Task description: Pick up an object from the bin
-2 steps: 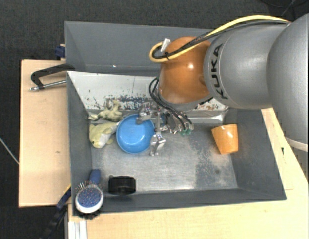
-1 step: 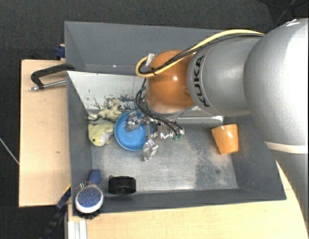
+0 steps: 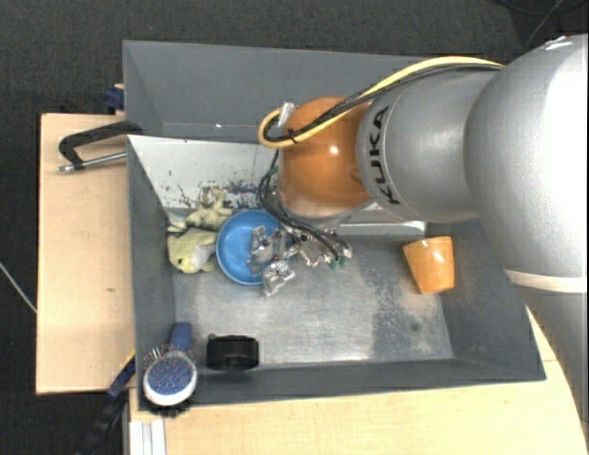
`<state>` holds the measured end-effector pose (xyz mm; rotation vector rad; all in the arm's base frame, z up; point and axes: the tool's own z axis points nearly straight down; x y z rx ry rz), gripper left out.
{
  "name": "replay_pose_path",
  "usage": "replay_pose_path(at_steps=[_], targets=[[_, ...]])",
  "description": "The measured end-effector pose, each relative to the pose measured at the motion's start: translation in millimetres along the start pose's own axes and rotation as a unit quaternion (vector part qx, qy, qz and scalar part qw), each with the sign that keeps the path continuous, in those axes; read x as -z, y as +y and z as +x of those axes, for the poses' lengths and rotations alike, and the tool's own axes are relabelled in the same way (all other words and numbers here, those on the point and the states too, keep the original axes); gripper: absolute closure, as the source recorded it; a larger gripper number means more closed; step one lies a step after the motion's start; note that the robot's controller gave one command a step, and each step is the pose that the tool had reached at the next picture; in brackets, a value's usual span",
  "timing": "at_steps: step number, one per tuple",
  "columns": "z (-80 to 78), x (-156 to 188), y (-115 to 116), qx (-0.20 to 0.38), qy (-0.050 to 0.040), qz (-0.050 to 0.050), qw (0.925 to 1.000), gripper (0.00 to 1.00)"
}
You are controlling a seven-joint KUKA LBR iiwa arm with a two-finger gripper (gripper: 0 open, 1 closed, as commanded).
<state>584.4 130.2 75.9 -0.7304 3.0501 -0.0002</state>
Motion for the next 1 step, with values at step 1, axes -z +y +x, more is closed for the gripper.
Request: replay_pose_path(at_steps=[1], targets=[[-1.7, 122.6, -1.5, 0.001, -0.0046, 0.001, 1.0000, 1.00]])
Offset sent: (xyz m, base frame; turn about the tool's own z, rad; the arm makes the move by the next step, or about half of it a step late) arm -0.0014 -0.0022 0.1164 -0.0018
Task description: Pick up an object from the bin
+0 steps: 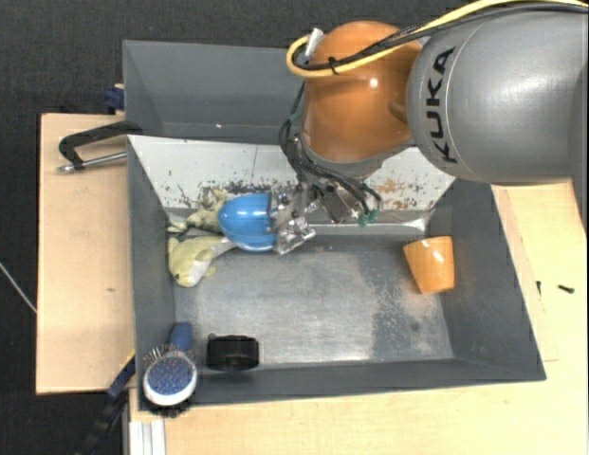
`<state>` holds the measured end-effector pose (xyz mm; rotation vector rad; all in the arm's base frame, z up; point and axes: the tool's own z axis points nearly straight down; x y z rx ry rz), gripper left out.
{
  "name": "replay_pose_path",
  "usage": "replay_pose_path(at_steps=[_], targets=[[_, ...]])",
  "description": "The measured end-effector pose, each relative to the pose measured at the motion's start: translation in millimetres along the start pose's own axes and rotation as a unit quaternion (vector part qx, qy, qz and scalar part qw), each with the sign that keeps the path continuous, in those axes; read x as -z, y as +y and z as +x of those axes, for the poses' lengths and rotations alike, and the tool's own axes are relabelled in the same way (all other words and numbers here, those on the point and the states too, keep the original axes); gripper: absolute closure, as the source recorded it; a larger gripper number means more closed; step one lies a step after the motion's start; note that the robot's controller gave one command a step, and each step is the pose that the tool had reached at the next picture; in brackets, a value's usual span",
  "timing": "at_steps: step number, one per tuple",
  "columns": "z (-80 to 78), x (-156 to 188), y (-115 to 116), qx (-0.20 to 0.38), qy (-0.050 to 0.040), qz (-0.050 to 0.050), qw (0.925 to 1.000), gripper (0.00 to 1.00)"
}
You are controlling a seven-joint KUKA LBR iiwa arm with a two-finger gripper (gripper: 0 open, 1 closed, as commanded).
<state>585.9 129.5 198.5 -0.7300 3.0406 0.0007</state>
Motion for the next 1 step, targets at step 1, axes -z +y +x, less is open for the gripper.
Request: replay_pose_path(at_steps=[1], targets=[[-3.6, 110.6, 12.2, -0.014, -0.0011, 0.000, 0.9999, 1.00]])
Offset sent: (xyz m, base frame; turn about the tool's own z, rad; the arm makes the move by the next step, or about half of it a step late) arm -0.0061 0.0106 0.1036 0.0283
